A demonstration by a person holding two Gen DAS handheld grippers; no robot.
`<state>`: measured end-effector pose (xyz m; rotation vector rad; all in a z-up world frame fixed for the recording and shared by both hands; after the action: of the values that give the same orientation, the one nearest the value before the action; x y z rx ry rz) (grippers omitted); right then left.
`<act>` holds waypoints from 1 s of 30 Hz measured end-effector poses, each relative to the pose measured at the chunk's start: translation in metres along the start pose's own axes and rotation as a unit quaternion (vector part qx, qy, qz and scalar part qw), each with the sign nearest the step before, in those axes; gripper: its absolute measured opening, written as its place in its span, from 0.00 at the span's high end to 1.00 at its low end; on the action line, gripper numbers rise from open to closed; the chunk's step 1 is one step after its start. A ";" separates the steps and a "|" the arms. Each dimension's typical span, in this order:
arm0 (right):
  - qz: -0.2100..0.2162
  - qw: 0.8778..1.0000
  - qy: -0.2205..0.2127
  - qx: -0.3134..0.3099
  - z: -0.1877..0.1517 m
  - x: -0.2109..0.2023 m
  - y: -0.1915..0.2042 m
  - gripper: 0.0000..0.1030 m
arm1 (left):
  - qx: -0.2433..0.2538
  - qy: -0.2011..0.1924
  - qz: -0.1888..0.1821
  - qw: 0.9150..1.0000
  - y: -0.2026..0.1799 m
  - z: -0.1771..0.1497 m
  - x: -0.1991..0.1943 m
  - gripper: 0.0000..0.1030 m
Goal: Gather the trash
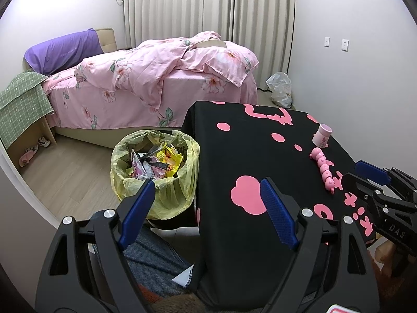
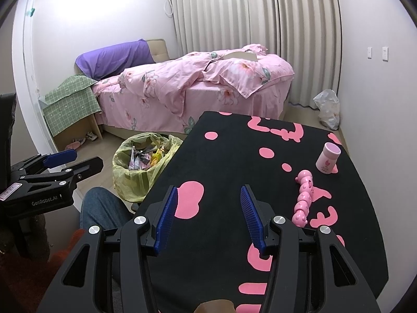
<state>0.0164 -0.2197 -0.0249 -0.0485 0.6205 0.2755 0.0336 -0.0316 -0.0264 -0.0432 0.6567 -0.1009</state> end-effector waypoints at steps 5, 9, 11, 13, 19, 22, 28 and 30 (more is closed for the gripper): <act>0.001 1.000 0.000 0.000 -0.002 -0.001 0.002 0.54 | 0.001 0.000 0.000 1.000 0.000 0.000 0.000 0.24; 0.001 1.000 0.000 0.002 -0.001 -0.001 0.001 0.54 | 0.000 0.000 0.000 1.000 0.000 -0.001 0.001 0.24; 0.001 1.000 0.001 0.002 -0.001 -0.001 0.000 0.54 | 0.001 0.000 0.000 1.000 0.000 -0.001 0.000 0.24; 0.001 1.000 0.001 0.003 -0.002 -0.001 0.002 0.54 | 0.001 0.000 -0.001 1.000 0.000 -0.001 0.000 0.24; 0.001 1.000 0.001 0.001 -0.001 -0.001 0.001 0.54 | 0.001 0.001 -0.001 1.000 0.000 -0.001 0.001 0.24; 0.001 1.000 0.001 0.003 -0.001 0.000 0.000 0.54 | 0.001 0.001 -0.002 1.000 -0.001 -0.002 0.001 0.24; -0.002 1.000 0.001 0.003 -0.001 -0.001 0.000 0.54 | 0.004 0.007 -0.002 1.000 -0.001 -0.005 0.003 0.24; -0.002 1.000 0.001 0.003 -0.001 -0.001 0.000 0.54 | 0.005 0.004 -0.002 1.000 -0.001 -0.004 0.003 0.24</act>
<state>0.0152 -0.2202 -0.0256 -0.0440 0.6226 0.2701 0.0331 -0.0327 -0.0315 -0.0356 0.6643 -0.1086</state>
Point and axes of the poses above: each gripper's, at about its wrist camera, not at the fingertips, and x roughly the way its jaws point, y to its left, z to its top, the point moved 8 cm from there along x, roughly the way its jaws point, and after that the axes turned 4 degrees about -x, right-handed, at the moved point
